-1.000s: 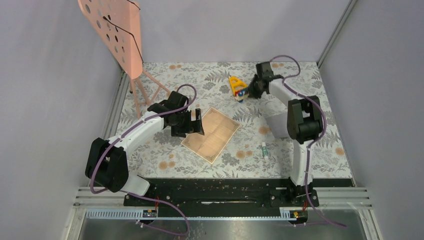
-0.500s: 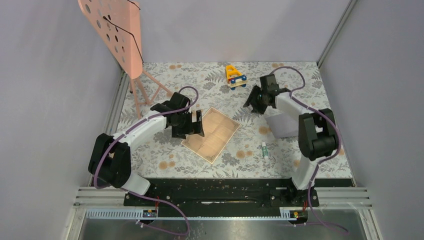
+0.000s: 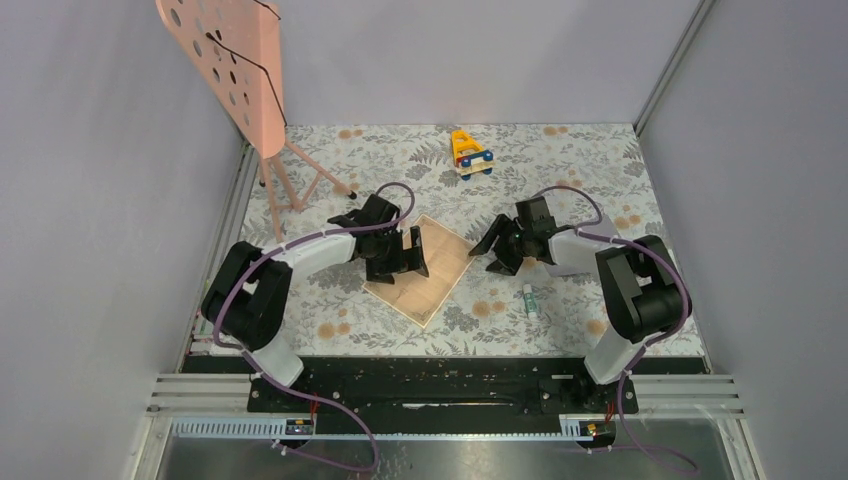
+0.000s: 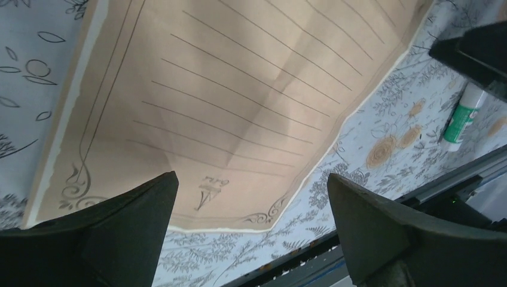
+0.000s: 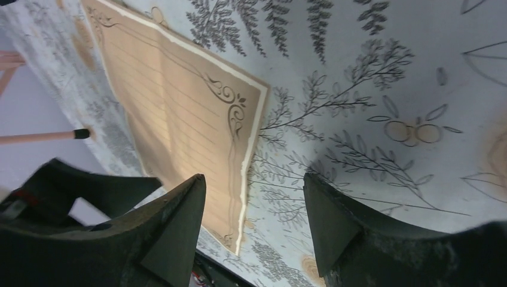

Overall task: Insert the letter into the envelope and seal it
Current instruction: Fold the letter at the center of the board.

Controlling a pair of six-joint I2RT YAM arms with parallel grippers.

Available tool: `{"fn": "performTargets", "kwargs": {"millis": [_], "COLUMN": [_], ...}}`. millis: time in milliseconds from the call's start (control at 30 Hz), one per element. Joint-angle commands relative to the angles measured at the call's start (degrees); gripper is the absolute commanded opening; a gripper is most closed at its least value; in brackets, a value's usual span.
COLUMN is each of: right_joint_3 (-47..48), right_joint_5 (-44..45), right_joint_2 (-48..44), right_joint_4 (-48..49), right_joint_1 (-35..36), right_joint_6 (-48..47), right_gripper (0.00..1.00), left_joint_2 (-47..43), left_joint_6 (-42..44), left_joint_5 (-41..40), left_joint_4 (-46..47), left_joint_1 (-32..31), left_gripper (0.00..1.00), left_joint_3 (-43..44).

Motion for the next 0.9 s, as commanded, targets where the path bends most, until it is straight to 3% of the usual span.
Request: {"fn": "performTargets", "kwargs": {"millis": [0,300,500,867], "right_joint_3": [-3.48,-2.27,-3.90,4.09], "right_joint_5": [-2.67,-4.05,-3.22,1.39], "right_joint_2": [0.65,7.40,6.74,10.33], "right_joint_4": [10.24,18.44,24.22,18.53], "right_joint_1": [1.47,2.53,2.53,1.73], "right_joint_6": [7.63,13.38,14.32,7.05], "right_gripper": [0.69,0.68,0.64,0.58], "left_joint_2": [1.72,6.63,6.24,5.18], "left_joint_6": [-5.20,-4.69,-3.33,0.71], "left_joint_5": [3.57,5.01,4.59,7.70], "left_joint_4": [9.40,9.79,8.75,7.66], "left_joint_1": [0.87,1.53,1.61,1.56], "left_gripper": [0.99,0.99,0.99,0.99], "left_joint_3": [-4.45,-4.61,-4.63,-5.22]}}
